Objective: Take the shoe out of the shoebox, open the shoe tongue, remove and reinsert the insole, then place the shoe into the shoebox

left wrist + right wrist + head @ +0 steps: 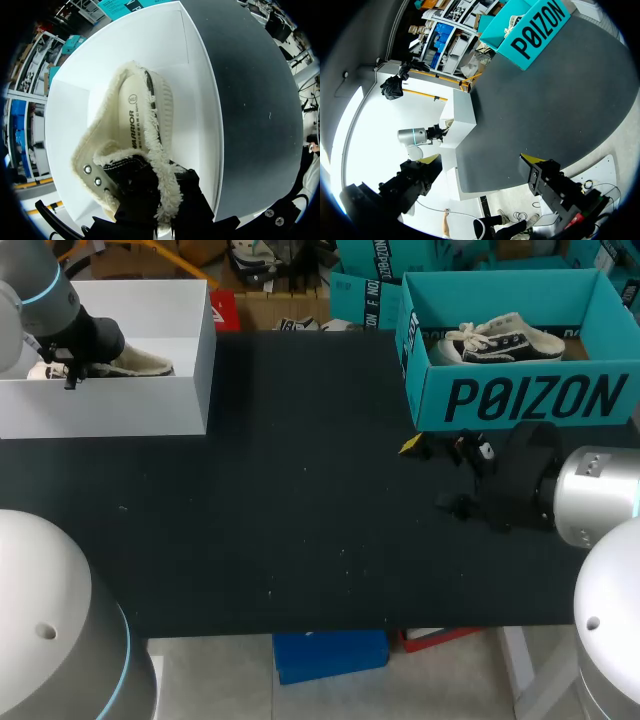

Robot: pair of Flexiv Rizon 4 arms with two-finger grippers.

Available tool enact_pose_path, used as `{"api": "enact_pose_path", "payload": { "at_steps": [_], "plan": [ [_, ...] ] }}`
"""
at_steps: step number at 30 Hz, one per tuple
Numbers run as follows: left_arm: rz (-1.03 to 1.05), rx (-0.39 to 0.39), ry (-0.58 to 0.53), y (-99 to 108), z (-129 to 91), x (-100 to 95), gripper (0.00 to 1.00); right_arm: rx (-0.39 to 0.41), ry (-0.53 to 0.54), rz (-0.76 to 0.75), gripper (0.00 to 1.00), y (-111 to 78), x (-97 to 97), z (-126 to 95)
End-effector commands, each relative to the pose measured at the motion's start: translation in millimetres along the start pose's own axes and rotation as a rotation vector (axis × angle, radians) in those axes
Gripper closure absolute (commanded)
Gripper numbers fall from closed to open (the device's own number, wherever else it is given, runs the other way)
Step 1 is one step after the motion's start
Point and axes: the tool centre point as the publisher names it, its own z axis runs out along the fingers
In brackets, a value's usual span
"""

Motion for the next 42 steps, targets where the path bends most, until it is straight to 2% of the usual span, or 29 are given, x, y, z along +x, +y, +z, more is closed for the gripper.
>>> {"api": "enact_pose_path", "payload": {
  "at_steps": [1,2,3,4,8,17,25,27,31,33,35,42],
  "plan": [
    [0.001,0.003,-0.001,0.6,-2.1,0.2,0.75,0.074,0.015,0.013,0.00,1.1,-7.1,-4.0],
    [0.001,0.003,-0.002,0.6,-2.1,0.2,0.58,0.074,0.015,0.013,0.00,1.1,-7.1,-4.0],
    [0.000,0.003,-0.003,0.7,-2.2,0.3,0.23,0.074,0.015,0.013,0.00,1.1,-7.1,-4.0],
    [-0.001,0.003,-0.004,0.8,-2.3,0.3,0.10,0.074,0.015,0.013,0.00,1.1,-7.1,-4.0],
    [-0.002,0.003,-0.007,2.0,-4.2,0.0,0.00,0.074,0.015,0.013,0.00,1.1,-7.1,-4.0],
    [0.000,0.010,-0.003,0.9,-10.7,-2.6,0.00,0.074,0.015,0.013,0.00,1.1,-7.1,-4.0],
    [0.011,0.009,-0.014,-4.2,-22.7,-15.1,0.01,0.074,0.015,0.013,0.00,1.1,-7.1,-4.0],
    [0.013,0.002,-0.026,-4.9,-26.1,-19.1,0.29,0.074,0.015,0.013,0.00,1.1,-7.1,-4.0],
    [0.017,0.000,-0.032,-8.8,-34.2,-25.6,0.41,0.074,0.015,0.013,0.00,1.1,-7.1,-4.0],
    [0.019,-0.004,-0.040,-10.9,-39.7,-28.8,0.52,0.074,0.015,0.013,0.00,1.1,-7.1,-4.0],
    [0.020,-0.005,-0.039,-13.4,-45.6,-30.2,0.54,0.074,0.015,0.013,0.00,1.1,-7.1,-4.0],
    [-0.002,-0.015,0.026,-25.1,-72.8,-28.3,0.52,0.074,0.015,0.013,0.00,1.1,-7.1,-4.0]
  ]
}}
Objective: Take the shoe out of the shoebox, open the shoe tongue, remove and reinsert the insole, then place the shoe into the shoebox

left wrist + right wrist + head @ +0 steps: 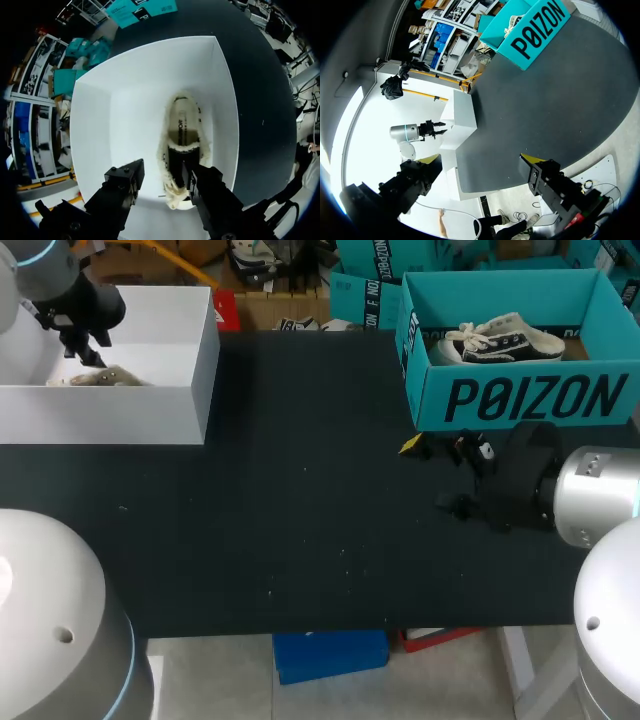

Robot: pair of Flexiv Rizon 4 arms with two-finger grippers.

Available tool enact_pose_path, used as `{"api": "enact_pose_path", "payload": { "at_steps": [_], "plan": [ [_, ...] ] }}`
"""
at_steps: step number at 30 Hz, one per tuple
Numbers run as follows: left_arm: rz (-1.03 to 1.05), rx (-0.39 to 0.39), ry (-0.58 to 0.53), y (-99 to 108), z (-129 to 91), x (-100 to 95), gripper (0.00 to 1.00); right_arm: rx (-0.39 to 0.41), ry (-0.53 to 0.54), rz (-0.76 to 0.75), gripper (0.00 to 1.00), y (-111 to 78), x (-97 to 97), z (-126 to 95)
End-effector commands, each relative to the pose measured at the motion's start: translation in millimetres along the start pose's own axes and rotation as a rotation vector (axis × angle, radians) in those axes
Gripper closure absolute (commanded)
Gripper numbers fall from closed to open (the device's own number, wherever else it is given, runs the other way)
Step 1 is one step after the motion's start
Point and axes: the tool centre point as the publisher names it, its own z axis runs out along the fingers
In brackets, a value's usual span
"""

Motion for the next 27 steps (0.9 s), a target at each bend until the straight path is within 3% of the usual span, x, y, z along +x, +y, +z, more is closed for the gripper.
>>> {"api": "enact_pose_path", "payload": {
  "at_steps": [1,17,20,22,27],
  "plan": [
    [-0.008,-0.017,0.040,-10.0,-24.8,-1.1,0.52,0.074,0.015,0.013,0.00,1.1,-7.1,-4.0],
    [-0.019,-0.051,0.110,-59.5,-99.8,23.9,0.51,0.074,0.015,0.013,0.00,1.1,-7.1,-4.0],
    [-0.020,-0.063,0.107,-68.3,-109.9,29.2,0.43,0.074,0.015,0.013,0.00,1.1,-7.1,-4.0],
    [-0.022,-0.065,0.108,-75.1,-114.7,33.1,0.50,0.074,0.015,0.013,0.00,1.1,-7.1,-4.0],
    [-0.022,-0.068,0.122,-89.5,-122.2,42.6,0.45,0.074,0.015,0.013,0.00,1.1,-7.1,-4.0]
  ]
}}
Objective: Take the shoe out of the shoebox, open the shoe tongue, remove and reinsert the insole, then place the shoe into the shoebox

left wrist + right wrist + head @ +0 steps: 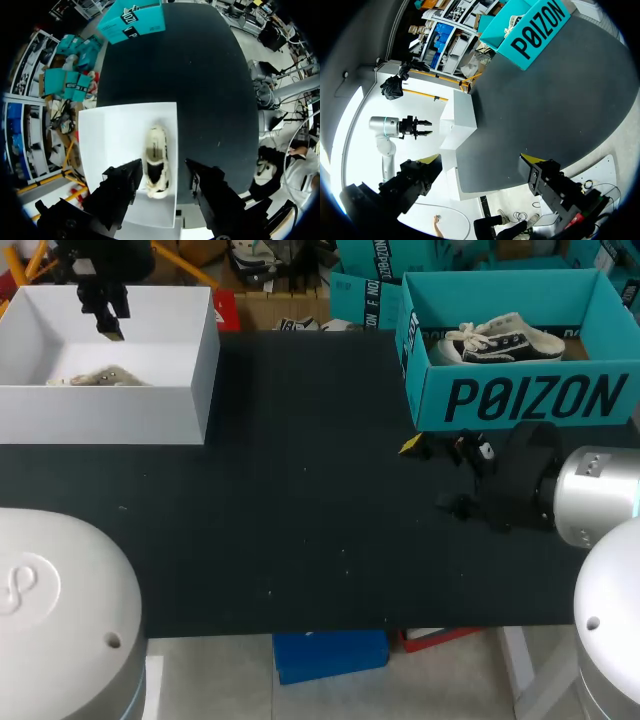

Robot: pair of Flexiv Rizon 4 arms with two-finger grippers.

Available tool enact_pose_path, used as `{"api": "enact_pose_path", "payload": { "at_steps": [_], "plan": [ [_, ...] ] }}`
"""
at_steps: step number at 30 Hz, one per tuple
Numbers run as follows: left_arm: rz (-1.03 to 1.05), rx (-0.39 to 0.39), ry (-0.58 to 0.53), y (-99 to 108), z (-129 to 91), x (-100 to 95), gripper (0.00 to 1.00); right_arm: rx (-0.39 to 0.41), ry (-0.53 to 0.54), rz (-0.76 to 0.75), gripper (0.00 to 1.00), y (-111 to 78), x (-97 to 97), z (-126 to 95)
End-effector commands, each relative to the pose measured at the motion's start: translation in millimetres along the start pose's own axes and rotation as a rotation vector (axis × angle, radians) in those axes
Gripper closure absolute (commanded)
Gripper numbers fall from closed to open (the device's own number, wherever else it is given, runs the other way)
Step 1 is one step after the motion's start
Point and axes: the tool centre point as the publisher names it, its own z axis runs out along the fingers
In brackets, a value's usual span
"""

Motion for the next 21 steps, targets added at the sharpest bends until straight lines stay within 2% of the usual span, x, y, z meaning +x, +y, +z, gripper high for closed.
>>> {"api": "enact_pose_path", "payload": {
  "at_steps": [1,2,3,4,7,21],
  "plan": [
    [-0.001,-0.015,-0.004,-9.2,-6.8,12.7,0.43,0.074,0.015,0.013,0.00,1.1,-7.1,-4.0],
    [0.003,-0.014,-0.007,-9.4,-6.7,13.1,0.35,0.074,0.015,0.013,0.00,1.1,-7.1,-4.0],
    [0.009,-0.015,-0.018,-9.2,-6.3,13.4,0.12,0.074,0.015,0.013,0.00,1.1,-7.1,-4.0],
    [0.016,-0.011,-0.030,-9.0,-5.9,13.8,0.00,0.074,0.015,0.013,0.00,1.1,-7.1,-4.0],
    [0.058,0.020,-0.080,-10.8,-5.3,13.8,0.00,0.074,0.015,0.013,0.00,1.1,-7.1,-4.0],
    [0.075,0.016,-0.025,-14.6,-3.2,20.8,0.00,0.074,0.015,0.013,0.00,1.1,-7.1,-4.0]
  ]
}}
